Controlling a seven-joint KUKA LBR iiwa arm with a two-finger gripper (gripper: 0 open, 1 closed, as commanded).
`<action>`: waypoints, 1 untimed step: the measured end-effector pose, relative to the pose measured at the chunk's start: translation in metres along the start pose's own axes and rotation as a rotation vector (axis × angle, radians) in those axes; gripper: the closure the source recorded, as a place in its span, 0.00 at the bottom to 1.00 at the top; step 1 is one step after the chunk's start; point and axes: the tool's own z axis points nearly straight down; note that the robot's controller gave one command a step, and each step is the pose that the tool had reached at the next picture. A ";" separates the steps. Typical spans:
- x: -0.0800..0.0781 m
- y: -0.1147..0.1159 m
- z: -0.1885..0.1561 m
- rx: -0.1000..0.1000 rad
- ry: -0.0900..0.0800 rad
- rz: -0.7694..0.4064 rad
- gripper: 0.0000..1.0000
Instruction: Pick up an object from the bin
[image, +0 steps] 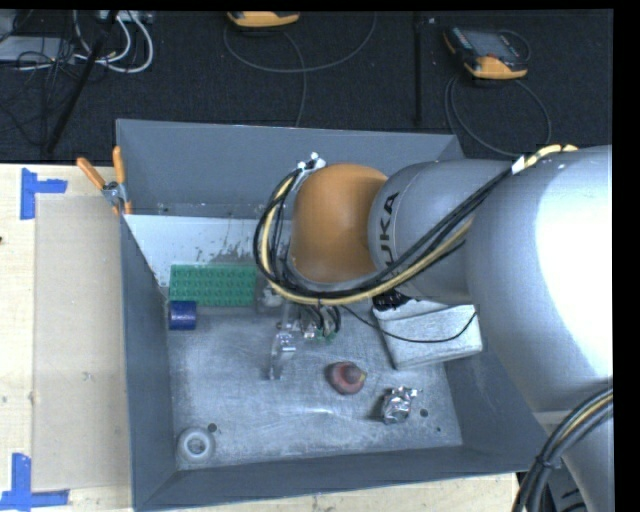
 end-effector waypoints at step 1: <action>0.071 -0.058 -0.010 0.004 0.009 -0.083 0.00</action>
Offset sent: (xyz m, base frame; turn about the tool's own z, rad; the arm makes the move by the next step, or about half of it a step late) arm -0.0681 -0.0563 0.0104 -0.0864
